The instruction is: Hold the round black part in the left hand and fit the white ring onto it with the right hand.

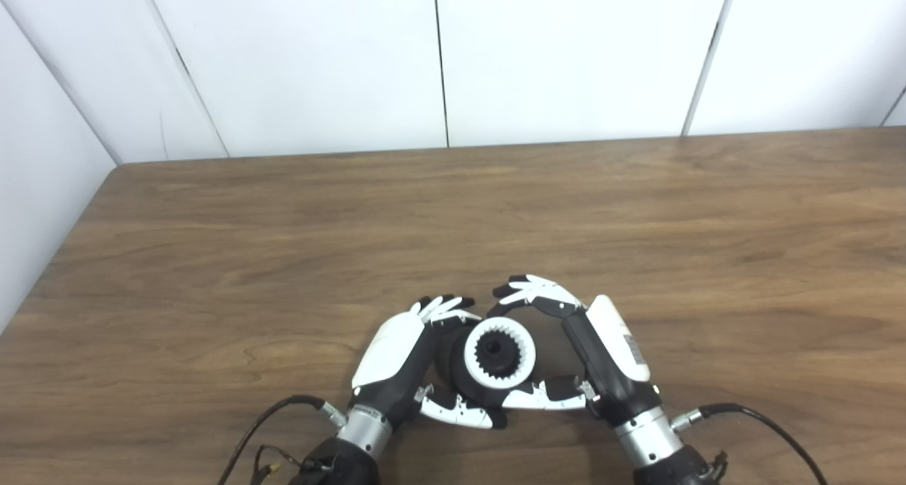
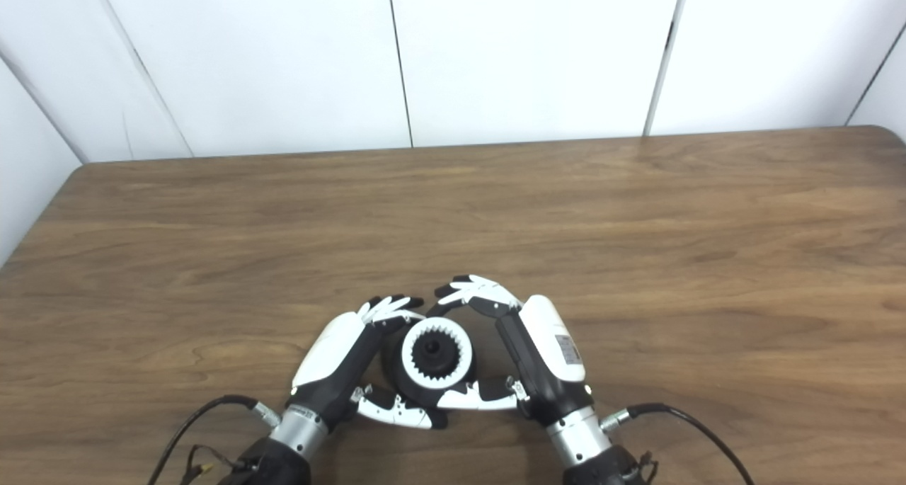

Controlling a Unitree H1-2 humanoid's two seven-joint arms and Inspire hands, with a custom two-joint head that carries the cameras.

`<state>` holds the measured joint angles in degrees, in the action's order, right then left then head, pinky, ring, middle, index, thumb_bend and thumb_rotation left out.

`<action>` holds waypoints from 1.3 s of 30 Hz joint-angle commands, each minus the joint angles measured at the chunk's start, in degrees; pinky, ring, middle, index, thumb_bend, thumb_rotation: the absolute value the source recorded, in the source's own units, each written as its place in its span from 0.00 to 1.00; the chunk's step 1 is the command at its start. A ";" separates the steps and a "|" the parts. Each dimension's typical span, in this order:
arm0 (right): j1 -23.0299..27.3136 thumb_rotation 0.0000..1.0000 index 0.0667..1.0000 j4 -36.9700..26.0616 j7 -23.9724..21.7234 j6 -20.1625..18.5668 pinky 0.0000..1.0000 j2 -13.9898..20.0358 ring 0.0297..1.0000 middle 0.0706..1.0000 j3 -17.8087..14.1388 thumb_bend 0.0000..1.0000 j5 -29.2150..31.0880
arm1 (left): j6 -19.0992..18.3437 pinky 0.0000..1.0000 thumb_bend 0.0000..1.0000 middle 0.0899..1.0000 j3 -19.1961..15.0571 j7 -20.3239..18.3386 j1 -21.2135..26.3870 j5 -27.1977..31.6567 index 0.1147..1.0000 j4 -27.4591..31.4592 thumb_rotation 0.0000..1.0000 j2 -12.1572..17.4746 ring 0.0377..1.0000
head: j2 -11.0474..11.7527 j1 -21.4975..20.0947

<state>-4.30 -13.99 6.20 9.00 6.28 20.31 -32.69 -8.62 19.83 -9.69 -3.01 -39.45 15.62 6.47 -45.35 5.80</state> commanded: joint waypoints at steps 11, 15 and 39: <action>1.17 0.14 0.44 3.40 3.00 -0.52 0.71 -3.12 0.80 0.71 -0.84 0.52 -1.85 | -0.44 1.00 0.88 0.90 0.28 -0.60 0.74 -0.43 0.52 1.92 0.22 0.24 0.96 | -0.45 -0.09; 2.42 0.14 0.44 4.32 2.93 -2.27 0.71 -3.77 0.80 0.72 -0.65 0.52 -2.47 | -0.40 1.00 0.88 0.90 0.39 -0.71 0.76 -0.37 0.52 2.06 0.22 0.29 0.96 | -0.54 -0.18; 7.84 0.15 0.44 -5.21 -10.84 -9.77 0.89 -1.07 0.83 0.71 1.44 0.51 -10.71 | -0.54 1.00 0.87 0.90 1.07 -0.04 0.82 0.13 0.51 1.50 0.21 -0.25 0.96 | -1.35 0.94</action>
<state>1.33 -16.77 -3.34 0.05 5.42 21.68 -42.06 -10.52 19.80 -9.45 -2.95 -39.72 16.10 6.56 -46.67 6.68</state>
